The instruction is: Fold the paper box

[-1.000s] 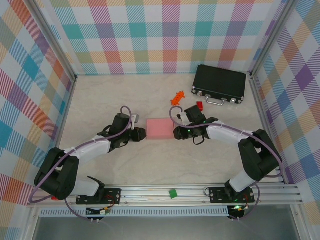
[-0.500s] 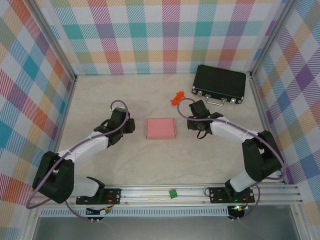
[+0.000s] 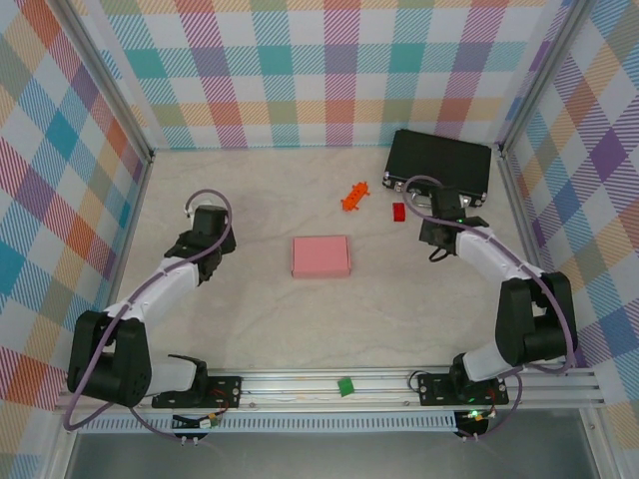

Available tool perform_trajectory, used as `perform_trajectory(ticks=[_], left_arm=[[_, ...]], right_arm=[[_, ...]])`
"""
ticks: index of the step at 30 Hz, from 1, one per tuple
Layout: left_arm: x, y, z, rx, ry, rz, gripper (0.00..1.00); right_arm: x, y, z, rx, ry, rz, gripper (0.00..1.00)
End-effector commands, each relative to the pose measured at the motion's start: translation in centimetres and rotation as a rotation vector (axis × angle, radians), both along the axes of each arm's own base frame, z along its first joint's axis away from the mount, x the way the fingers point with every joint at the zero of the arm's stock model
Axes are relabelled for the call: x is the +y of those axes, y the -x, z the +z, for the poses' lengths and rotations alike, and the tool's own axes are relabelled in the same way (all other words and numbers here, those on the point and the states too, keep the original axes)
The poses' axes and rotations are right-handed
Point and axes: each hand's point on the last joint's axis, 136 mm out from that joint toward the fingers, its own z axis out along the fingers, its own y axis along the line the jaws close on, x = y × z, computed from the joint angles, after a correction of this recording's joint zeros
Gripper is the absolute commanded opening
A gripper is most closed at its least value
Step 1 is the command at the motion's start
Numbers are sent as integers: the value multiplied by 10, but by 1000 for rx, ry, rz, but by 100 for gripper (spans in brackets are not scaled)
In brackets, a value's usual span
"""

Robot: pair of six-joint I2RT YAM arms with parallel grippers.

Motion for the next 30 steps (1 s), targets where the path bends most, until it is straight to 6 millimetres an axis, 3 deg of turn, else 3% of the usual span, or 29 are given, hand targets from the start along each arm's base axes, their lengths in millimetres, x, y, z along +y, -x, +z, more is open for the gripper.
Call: perform_trajectory(ticks=[1,5,7,14,21,30], left_arm=[[18,-13,-1,-28,-26,23,77],[21,-23,-18,-43,-17,-24,88],[25,-25,-24,-65,-31,-29,100],[11,-33,-36,-164,0,-173,100],[-9,-39,-32,-257,112,-307,100],[-20,-38,-29,-369,163,-363,100]], right_arm=[[-6,-6,-4,-41,-16,35,52],[-14,-14,-12,-110,-38,62,57],[-14,-17,-14,-154,-41,96,60],[-3,-22,-14,-323,-83,205,67],[6,-27,-10,-378,-117,293,71],[9,-23,5,-542,-92,364,72]])
